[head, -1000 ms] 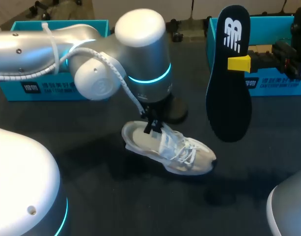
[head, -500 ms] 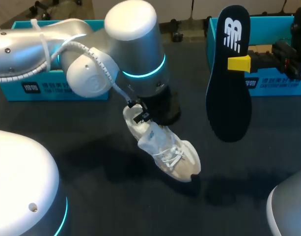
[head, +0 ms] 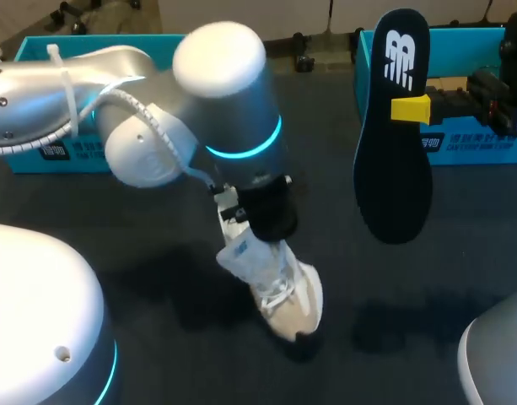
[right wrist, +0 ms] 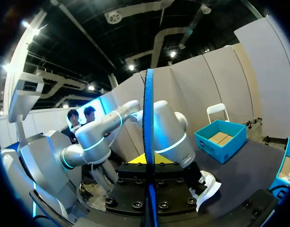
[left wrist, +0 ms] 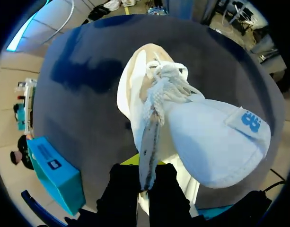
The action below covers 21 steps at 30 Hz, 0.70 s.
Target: Take the shoe out of the shoebox, open the shoe tongue, remove and reinsert the insole, then place the shoe into the shoebox
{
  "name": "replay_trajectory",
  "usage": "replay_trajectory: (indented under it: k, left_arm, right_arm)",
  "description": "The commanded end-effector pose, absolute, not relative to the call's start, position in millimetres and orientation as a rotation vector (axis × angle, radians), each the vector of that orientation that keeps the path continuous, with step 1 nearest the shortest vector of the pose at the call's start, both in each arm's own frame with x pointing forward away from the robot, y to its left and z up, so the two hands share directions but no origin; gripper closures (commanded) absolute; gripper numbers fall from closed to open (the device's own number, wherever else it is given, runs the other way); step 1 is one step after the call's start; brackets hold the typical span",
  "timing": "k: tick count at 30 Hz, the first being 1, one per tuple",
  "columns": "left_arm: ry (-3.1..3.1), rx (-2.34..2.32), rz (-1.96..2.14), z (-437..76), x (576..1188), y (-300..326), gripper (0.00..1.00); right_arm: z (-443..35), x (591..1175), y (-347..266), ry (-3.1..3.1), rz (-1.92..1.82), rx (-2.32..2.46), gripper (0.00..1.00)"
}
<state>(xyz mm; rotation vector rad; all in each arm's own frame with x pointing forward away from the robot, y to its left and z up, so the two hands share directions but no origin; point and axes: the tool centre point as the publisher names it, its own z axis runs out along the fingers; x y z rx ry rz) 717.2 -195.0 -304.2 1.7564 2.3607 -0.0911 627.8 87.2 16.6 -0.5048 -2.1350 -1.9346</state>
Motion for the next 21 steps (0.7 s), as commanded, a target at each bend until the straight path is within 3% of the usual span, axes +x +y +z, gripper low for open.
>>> replay_trajectory:
  k: [1,21]
  left_arm:
    - [2.311,1.801,-0.019,-296,695,-193,1.00]
    - [2.136,2.143,-0.018,-317,676,-184,1.00]
  right_arm:
    - [17,630,89,-2.136,-1.930,-0.504,1.00]
    - [17,630,89,-2.136,-1.930,-0.504,1.00]
